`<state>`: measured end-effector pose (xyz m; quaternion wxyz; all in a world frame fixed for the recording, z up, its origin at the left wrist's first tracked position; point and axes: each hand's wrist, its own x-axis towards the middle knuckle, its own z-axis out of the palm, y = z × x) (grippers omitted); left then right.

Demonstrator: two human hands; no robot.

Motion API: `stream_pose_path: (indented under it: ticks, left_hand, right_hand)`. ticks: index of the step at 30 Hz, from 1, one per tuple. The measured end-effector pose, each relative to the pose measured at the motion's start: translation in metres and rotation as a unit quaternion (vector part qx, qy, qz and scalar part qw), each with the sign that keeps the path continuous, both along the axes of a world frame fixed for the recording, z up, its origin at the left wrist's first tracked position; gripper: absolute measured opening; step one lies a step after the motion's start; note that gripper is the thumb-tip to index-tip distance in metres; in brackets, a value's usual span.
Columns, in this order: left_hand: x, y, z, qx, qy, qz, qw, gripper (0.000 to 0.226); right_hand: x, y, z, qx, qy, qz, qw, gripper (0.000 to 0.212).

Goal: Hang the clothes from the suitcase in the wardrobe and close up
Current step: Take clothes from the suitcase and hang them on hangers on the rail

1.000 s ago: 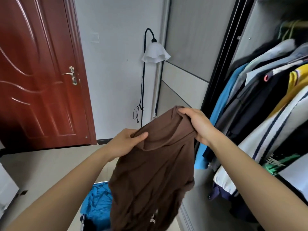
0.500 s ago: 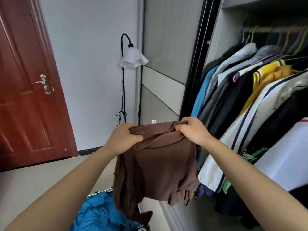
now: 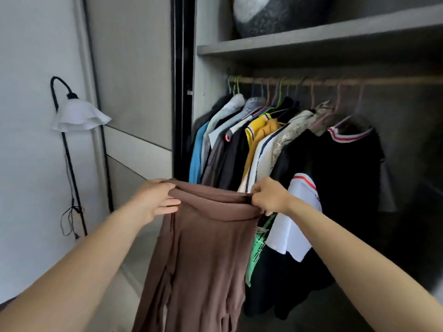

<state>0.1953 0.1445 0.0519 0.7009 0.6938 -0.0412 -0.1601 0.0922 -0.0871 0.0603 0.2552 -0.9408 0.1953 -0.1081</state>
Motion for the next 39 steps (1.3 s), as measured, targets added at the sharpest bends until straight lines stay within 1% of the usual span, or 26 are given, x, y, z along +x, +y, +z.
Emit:
stream_pose_path:
  ticks: [1,4,7,10,11,13,15,16,18,20,21,22,24,25,26,29,32,34,36,37,39]
  left_hand:
    - [-0.002,-0.012,0.003,-0.047,0.023,-0.009,0.999,0.009]
    - [-0.015,-0.069,0.020,-0.161,0.088,-0.075,0.980,0.007]
    - [-0.034,-0.114,0.036,-0.213,0.105,-0.120,0.964,0.011]
    - [-0.042,-0.150,0.049,-0.211,0.099,-0.145,0.962,0.017]
    - [-0.041,-0.158,0.051,-0.198,0.097,-0.148,0.964,0.017]
    - [-0.039,-0.178,0.053,-0.161,0.078,-0.158,0.971,0.016]
    - [-0.040,-0.196,0.053,-0.142,0.065,-0.160,0.975,0.023]
    - [-0.041,-0.204,0.053,-0.135,0.062,-0.167,0.975,0.026]
    - [-0.048,-0.217,0.049,-0.116,0.058,-0.188,0.974,0.022]
    - [-0.055,-0.226,0.044,-0.102,0.048,-0.196,0.974,0.017]
    - [-0.058,-0.229,0.042,-0.104,0.043,-0.190,0.975,0.016]
    - [-0.057,-0.232,0.040,-0.104,0.037,-0.189,0.976,0.014]
    - [-0.054,-0.235,0.039,-0.104,0.025,-0.195,0.975,0.013]
    - [-0.051,-0.236,0.039,-0.103,0.024,-0.199,0.974,0.013]
    - [-0.047,-0.236,0.039,-0.102,0.023,-0.202,0.974,0.014]
    - [-0.038,-0.235,0.043,-0.094,0.018,-0.208,0.974,0.018]
    - [-0.032,-0.233,0.047,-0.085,0.019,-0.211,0.974,0.017]
    - [-0.026,-0.233,0.047,-0.078,0.019,-0.211,0.974,0.017]
    - [-0.024,-0.232,0.047,-0.073,0.019,-0.206,0.976,0.018]
    - [-0.024,-0.229,0.046,-0.065,0.023,-0.210,0.975,0.017]
    - [-0.024,-0.227,0.046,-0.062,0.028,-0.206,0.976,0.016]
  right_hand:
    - [-0.005,-0.006,0.002,0.006,0.023,-0.004,1.000,0.028]
    - [-0.028,-0.035,0.021,0.011,0.040,-0.043,0.998,0.024]
    - [-0.044,-0.057,0.039,0.020,0.035,-0.089,0.995,0.023]
    - [-0.058,-0.074,0.057,0.036,0.031,-0.120,0.992,0.015]
    - [-0.061,-0.078,0.063,0.045,0.027,-0.133,0.990,0.011]
    - [-0.068,-0.095,0.082,0.040,-0.011,-0.181,0.983,0.010]
    - [-0.078,-0.112,0.104,-0.025,-0.043,-0.234,0.971,0.010]
    - [-0.083,-0.118,0.114,-0.079,-0.041,-0.262,0.961,0.010]
    - [-0.096,-0.130,0.128,-0.199,-0.013,-0.328,0.923,0.018]
    - [-0.106,-0.144,0.135,-0.314,0.030,-0.397,0.862,0.028]
    - [-0.110,-0.150,0.137,-0.357,0.069,-0.426,0.828,0.032]
    - [-0.111,-0.155,0.138,-0.382,0.113,-0.447,0.801,0.035]
    - [-0.114,-0.164,0.140,-0.412,0.183,-0.471,0.758,0.038]
    - [-0.116,-0.167,0.140,-0.420,0.206,-0.475,0.746,0.039]
    - [-0.118,-0.170,0.140,-0.421,0.220,-0.475,0.741,0.038]
    - [-0.124,-0.178,0.138,-0.404,0.234,-0.461,0.754,0.035]
    - [-0.128,-0.181,0.138,-0.363,0.198,-0.471,0.779,0.034]
    - [-0.130,-0.184,0.142,-0.292,0.129,-0.488,0.812,0.036]
    - [-0.127,-0.185,0.149,-0.200,0.034,-0.497,0.844,0.036]
    - [-0.124,-0.185,0.153,-0.165,-0.016,-0.500,0.850,0.035]
    - [-0.117,-0.184,0.159,-0.127,-0.105,-0.504,0.848,0.031]
